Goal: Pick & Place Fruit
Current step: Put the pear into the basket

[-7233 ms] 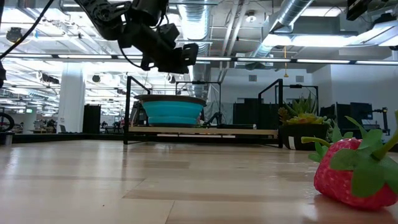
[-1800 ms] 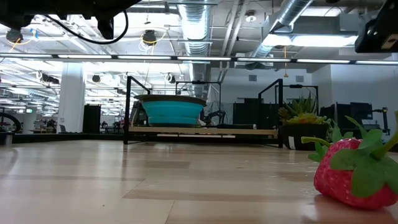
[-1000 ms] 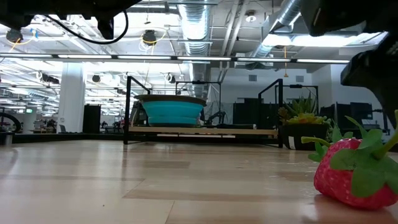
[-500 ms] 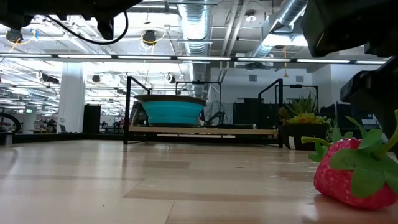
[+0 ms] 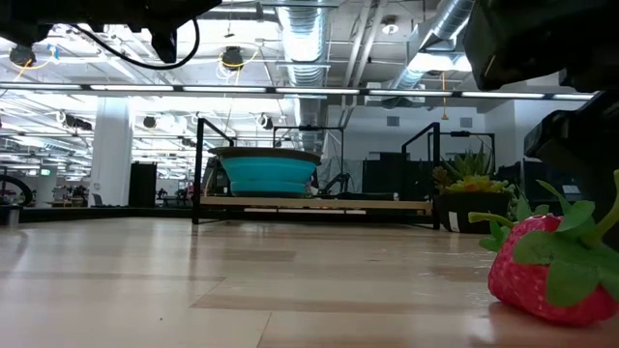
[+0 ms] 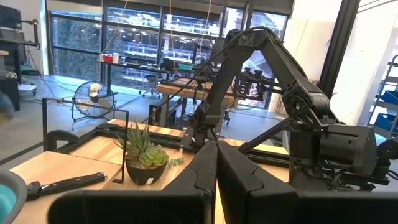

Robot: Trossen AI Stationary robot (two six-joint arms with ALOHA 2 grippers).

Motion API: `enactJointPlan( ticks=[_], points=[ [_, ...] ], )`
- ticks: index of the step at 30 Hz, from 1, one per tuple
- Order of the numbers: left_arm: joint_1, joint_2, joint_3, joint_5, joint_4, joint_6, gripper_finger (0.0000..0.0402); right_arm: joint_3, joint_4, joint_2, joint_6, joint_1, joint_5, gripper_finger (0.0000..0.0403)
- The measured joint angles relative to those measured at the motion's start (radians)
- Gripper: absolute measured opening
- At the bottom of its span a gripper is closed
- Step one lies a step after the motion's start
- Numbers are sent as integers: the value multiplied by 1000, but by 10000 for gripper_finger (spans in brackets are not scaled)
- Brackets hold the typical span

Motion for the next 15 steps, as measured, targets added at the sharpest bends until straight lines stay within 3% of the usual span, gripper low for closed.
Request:
enactJointPlan(
  ticks=[15],
  points=[
    [0,0,0,1,-2,0,2,0,0,0,-4,20,13,308]
  ],
)
